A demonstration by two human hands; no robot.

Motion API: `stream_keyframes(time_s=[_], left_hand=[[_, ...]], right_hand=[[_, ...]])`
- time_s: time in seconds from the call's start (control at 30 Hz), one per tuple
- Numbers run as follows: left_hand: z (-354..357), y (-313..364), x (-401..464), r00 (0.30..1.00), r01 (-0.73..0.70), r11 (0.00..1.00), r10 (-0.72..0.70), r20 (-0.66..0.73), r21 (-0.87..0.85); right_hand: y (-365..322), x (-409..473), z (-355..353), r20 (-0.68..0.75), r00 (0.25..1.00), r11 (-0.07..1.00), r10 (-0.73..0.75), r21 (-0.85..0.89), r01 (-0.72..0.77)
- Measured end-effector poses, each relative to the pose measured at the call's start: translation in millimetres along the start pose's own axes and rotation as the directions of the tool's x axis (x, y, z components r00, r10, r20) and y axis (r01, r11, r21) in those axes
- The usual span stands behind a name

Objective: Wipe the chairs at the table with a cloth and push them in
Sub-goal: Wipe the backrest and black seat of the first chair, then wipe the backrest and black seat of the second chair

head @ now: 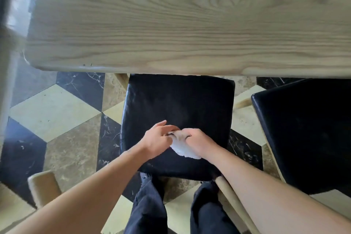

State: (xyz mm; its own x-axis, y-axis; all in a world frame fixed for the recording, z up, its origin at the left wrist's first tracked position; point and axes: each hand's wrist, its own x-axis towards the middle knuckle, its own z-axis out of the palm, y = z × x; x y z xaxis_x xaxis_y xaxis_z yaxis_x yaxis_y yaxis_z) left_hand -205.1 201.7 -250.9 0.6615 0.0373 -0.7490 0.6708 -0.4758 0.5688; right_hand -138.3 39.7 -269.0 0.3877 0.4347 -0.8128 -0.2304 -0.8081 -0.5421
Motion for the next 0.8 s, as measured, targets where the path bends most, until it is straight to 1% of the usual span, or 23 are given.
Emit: stream_keyframes(time_s=[0.03,0.1,0.17,0.23,0.33,0.4,0.47,0.57,0.6,0.7,0.77,0.8], left_hand=[[-3,18,-10,0.998,-0.032,0.999,0.032,0.047,-0.002],[-5,56,-33,0.994,-0.077,0.994,0.07,0.086,0.075],[-2,91,-55,0.994,-0.105,0.983,0.1,0.041,0.153],[1,132,-78,0.986,-0.15,0.972,0.16,-0.044,0.18],[16,195,-122,0.96,-0.24,0.959,0.257,-0.108,0.153],[28,229,-151,0.946,-0.287,0.95,0.301,-0.118,0.123],[40,262,-183,0.927,-0.355,0.931,0.362,-0.095,0.085],[59,300,-207,0.899,-0.432,0.895,0.437,-0.025,0.112],[65,310,-212,0.893,-0.444,0.885,0.45,-0.012,0.139],[88,338,-223,0.875,-0.474,0.857,0.484,0.001,0.2],[108,353,-228,0.861,-0.49,0.843,0.507,-0.024,0.221],[116,357,-228,0.851,-0.497,0.84,0.521,-0.065,0.217]], right_hand=[[-2,-15,-17,-0.007,1.0,1.0,-0.017,0.006,0.017],[-7,-58,-51,-0.037,0.998,0.995,-0.051,0.082,0.054],[-15,-109,-81,-0.065,0.994,0.977,-0.083,0.189,0.094],[-23,-159,-111,-0.113,0.987,0.957,-0.11,0.257,0.136],[-24,-242,-150,-0.162,0.977,0.945,-0.14,0.272,0.18],[-22,-293,-171,-0.112,0.981,0.936,-0.159,0.3,0.186],[-16,-344,-185,-0.069,0.987,0.938,-0.145,0.307,0.159],[-3,-394,-195,-0.074,0.994,0.94,-0.085,0.325,0.105],[2,-405,-197,-0.098,0.993,0.944,-0.063,0.318,0.092],[21,-437,-205,-0.24,0.971,0.954,-0.01,0.29,0.081],[35,-453,-208,-0.315,0.949,0.948,-0.019,0.295,0.117],[42,-456,-210,-0.341,0.939,0.944,-0.031,0.299,0.14]])
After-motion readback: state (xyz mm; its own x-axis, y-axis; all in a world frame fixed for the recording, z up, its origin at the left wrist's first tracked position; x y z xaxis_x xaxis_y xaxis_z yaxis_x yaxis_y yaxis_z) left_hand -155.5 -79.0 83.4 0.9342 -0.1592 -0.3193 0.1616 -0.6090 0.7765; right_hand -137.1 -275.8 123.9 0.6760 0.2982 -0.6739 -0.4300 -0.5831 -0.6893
